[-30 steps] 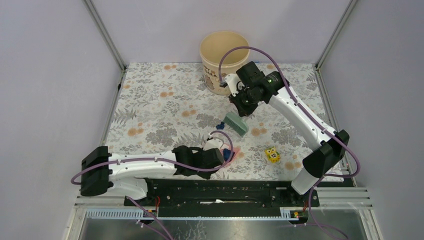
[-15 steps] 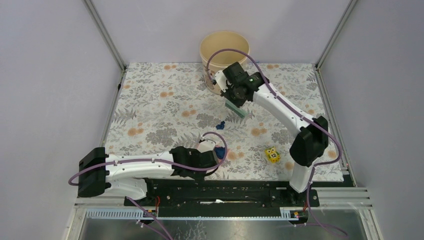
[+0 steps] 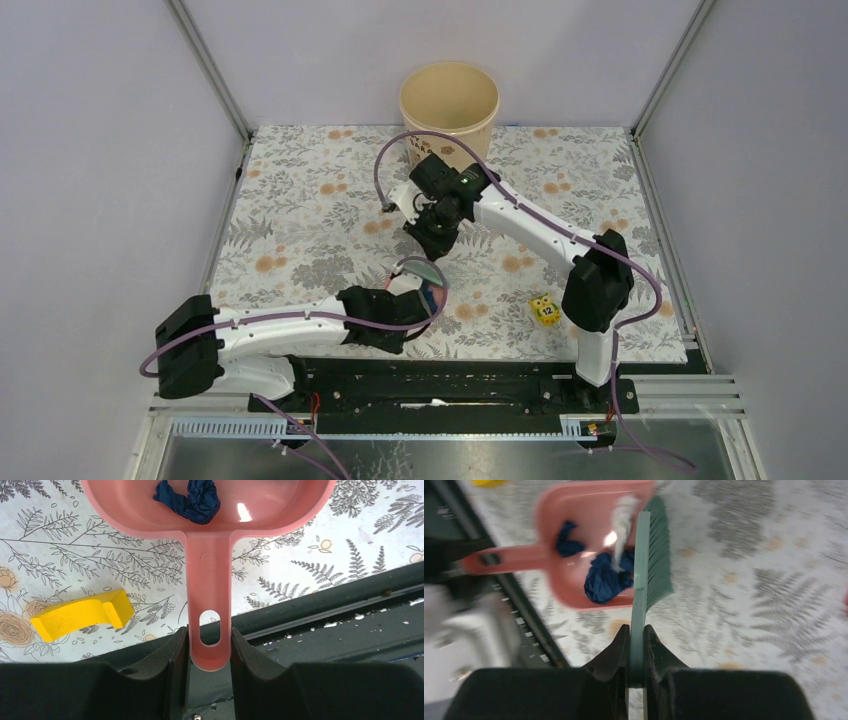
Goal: Sweep away the paper scraps from the table
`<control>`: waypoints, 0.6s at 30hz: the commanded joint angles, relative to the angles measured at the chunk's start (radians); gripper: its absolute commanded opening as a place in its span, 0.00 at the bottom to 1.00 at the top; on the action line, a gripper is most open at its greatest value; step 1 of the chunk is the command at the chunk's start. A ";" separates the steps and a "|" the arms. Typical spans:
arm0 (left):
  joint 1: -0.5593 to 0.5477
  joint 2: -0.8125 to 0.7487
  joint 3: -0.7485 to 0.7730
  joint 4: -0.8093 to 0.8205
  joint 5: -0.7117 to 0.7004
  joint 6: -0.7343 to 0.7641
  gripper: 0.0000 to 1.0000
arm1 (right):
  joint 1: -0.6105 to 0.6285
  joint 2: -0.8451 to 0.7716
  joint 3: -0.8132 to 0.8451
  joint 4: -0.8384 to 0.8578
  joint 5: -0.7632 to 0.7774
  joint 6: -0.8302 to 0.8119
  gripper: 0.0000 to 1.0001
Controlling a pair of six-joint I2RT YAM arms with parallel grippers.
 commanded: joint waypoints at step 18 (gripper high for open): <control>0.025 -0.105 -0.055 0.090 0.026 0.072 0.00 | -0.127 -0.172 0.017 -0.070 0.035 0.090 0.00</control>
